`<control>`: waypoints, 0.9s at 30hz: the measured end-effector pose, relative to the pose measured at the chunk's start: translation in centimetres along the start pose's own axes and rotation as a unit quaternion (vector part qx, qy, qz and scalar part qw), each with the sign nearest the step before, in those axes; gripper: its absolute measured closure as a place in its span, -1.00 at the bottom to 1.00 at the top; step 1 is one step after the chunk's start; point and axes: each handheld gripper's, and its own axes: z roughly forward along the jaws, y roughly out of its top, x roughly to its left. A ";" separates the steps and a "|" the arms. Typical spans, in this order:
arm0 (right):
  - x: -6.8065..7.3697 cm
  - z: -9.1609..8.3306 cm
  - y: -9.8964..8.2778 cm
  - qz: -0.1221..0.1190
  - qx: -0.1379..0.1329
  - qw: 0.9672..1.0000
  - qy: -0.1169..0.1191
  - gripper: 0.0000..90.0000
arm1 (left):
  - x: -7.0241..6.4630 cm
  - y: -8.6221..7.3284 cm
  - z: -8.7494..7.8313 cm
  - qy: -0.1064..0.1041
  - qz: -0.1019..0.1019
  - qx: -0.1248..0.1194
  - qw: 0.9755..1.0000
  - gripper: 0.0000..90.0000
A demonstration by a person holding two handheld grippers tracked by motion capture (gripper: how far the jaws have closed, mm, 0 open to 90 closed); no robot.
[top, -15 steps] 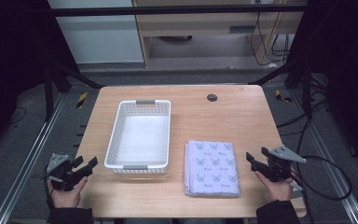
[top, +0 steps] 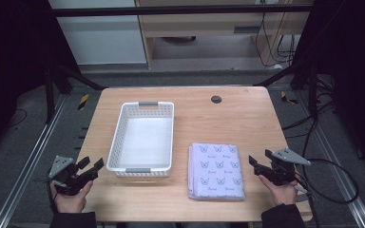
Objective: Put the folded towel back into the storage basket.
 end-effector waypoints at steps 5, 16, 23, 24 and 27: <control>0.3 -0.1 0.3 0.001 -0.006 1.000 0.007 -0.38 | -1.3 0.3 0.1 -0.010 0.014 0.001 1.000 -0.14; 0.5 -0.2 1.2 -0.001 -0.011 1.000 0.018 -0.40 | -3.0 0.9 0.3 -0.025 0.026 -0.001 0.999 -0.14; 0.9 -0.2 2.2 -0.013 -0.014 0.999 0.026 -0.37 | -4.2 1.7 0.6 -0.035 0.040 -0.003 0.999 -0.14; 1.0 -0.1 2.3 -0.012 -0.014 0.999 0.032 -0.37 | -4.2 1.7 0.6 -0.035 0.040 -0.003 0.999 -0.15; 1.2 0.1 2.7 -0.023 -0.012 0.999 0.030 -0.37 | -4.7 2.0 0.9 -0.038 0.046 0.001 0.998 -0.15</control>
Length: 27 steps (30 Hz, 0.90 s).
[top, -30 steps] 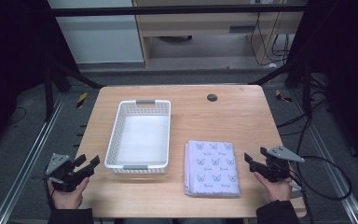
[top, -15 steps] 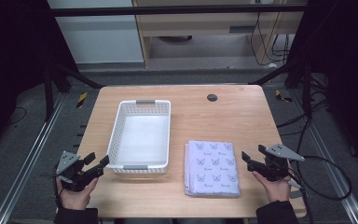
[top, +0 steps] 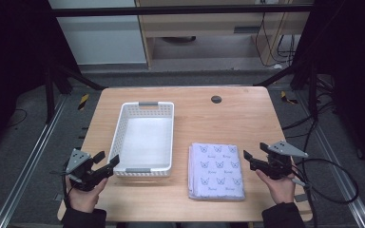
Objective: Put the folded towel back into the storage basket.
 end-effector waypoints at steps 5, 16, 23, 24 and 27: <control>0.2 0.0 0.4 -0.007 0.000 1.000 0.001 -0.36 | -0.4 0.6 0.2 -0.003 0.003 -0.004 1.000 -0.15; 0.2 -0.3 2.4 -0.004 -0.015 1.000 0.000 -0.31 | -2.5 2.1 1.0 -0.017 0.019 -0.009 1.000 -0.15; 0.6 0.0 3.3 -0.006 -0.016 1.000 0.002 -0.28 | -4.3 2.8 1.6 -0.027 0.036 -0.011 0.999 -0.15; 0.6 0.0 3.3 -0.004 -0.017 1.000 0.004 -0.28 | -4.5 2.8 1.6 -0.029 0.038 -0.011 0.999 -0.15; 0.7 0.2 3.5 -0.005 -0.014 1.000 0.003 -0.27 | -5.4 3.0 2.1 -0.035 0.045 -0.008 0.998 -0.15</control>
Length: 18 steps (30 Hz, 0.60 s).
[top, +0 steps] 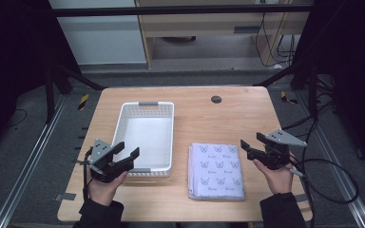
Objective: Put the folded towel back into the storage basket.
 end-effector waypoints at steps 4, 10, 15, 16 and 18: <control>0.1 0.1 0.2 -0.001 -0.001 1.000 0.003 -0.27 | -0.8 0.1 0.5 -0.005 0.005 -0.001 1.000 -0.15; 0.2 0.5 0.2 -0.001 0.001 1.000 0.005 -0.26 | -2.2 -0.1 1.5 -0.015 0.017 0.007 1.000 -0.15; 0.3 0.7 0.1 -0.002 0.002 1.000 0.007 -0.26 | -3.1 -0.1 2.0 -0.021 0.028 0.013 0.999 -0.15; 0.3 0.8 0.1 0.000 0.003 1.000 0.007 -0.26 | -3.4 -0.2 2.1 -0.023 0.028 0.013 0.999 -0.15; 0.4 0.9 0.1 0.001 0.004 1.000 0.008 -0.26 | -4.0 -0.3 2.4 -0.029 0.032 0.017 0.999 -0.15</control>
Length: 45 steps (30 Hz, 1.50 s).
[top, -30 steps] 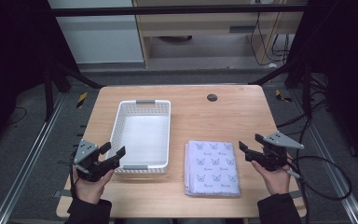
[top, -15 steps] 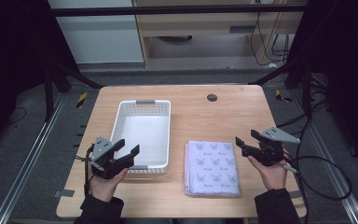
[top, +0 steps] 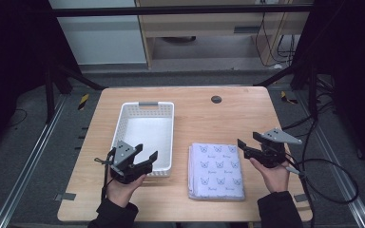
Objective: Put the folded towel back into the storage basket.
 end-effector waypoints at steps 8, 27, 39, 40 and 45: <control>0.3 0.3 -0.1 -0.003 0.003 1.000 0.003 -0.26 | -1.3 -0.1 0.3 -0.012 0.008 0.004 1.000 -0.14; 0.3 1.1 -0.7 -0.003 0.017 1.000 0.012 -0.26 | -3.6 -0.9 1.5 -0.037 0.019 0.029 0.999 -0.13; 0.4 1.5 -1.0 -0.010 0.027 1.000 0.012 -0.30 | -5.5 -1.4 2.3 -0.057 0.036 0.044 0.997 -0.12; 0.4 1.5 -1.0 -0.012 0.028 0.999 0.012 -0.30 | -5.7 -1.4 2.4 -0.059 0.037 0.045 0.997 -0.12; 0.5 1.6 -1.1 -0.017 0.031 0.999 0.009 -0.32 | -6.4 -1.7 2.8 -0.066 0.044 0.053 0.995 -0.12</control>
